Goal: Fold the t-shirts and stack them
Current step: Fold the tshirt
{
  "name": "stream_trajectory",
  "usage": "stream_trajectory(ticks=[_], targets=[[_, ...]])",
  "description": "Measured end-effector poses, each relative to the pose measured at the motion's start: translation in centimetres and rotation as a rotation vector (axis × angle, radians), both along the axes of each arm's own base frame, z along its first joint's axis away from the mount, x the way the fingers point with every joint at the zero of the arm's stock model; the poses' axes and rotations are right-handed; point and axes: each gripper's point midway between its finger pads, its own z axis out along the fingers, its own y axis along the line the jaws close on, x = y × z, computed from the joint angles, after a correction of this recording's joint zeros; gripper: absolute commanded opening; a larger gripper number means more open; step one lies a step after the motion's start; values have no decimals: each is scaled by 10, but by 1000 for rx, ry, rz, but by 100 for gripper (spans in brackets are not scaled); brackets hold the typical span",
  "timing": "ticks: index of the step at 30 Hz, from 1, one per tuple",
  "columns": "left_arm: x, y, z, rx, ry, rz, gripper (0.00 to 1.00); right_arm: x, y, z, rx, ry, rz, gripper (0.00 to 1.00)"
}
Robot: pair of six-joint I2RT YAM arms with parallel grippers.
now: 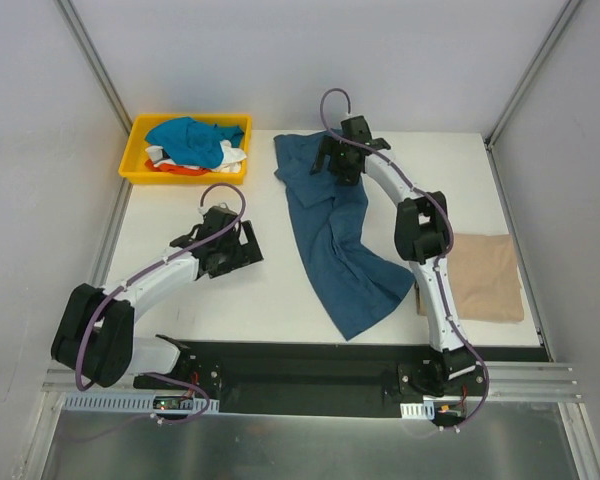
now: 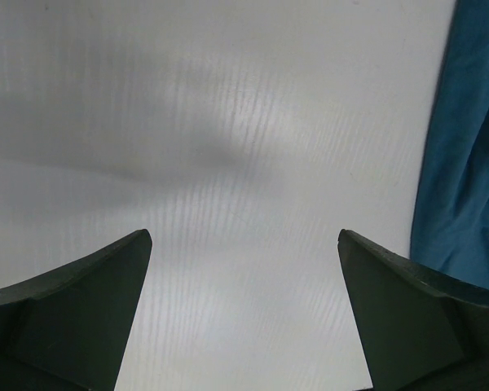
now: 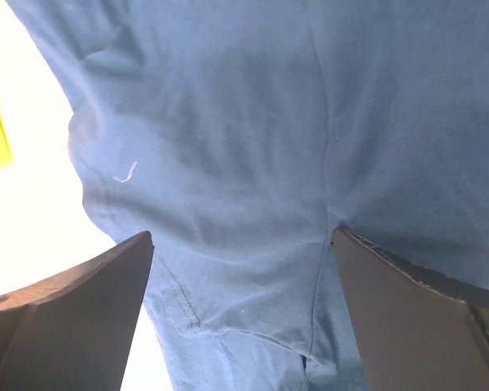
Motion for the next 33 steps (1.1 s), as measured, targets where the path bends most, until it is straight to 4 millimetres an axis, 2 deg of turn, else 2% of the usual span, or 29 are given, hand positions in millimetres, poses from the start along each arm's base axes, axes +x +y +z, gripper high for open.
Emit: stream_trajectory(ticks=[2,5,9,13,14,16,18,20,21,23,26,29,33], targets=[[2,-4,1,-15,3,-11,99,14,-8,6,17,-34,-22,97],[1,-11,3,-47,5,-31,99,25,-16,18,28,-76,-32,97],[-3,-17,6,-84,6,-55,99,5,-22,41,-4,-102,23,97],[-13,-23,10,-129,9,-85,99,-41,-34,90,-71,-163,96,97],[-15,-24,10,-139,9,-92,99,-65,-42,110,-98,-185,115,97],[-19,-26,10,-156,14,-105,99,-93,-48,132,-130,-220,137,97],[-24,-28,9,-175,19,-119,100,-124,-58,147,-157,-255,153,97],[-30,-28,8,-186,20,-127,99,-167,-73,141,-199,-239,164,97],[-32,-29,9,-195,18,-132,99,-189,-81,129,-218,-211,173,97],[-35,-29,12,-205,9,-139,99,-229,-100,99,-261,-121,188,97],[-38,-31,19,-229,-12,-154,99,-271,-122,52,-310,23,196,97],[-39,-33,24,-244,-24,-164,99,-292,-129,27,-324,109,201,97],[-43,-35,24,-260,-26,-176,99,-290,-122,16,-310,125,199,97]])
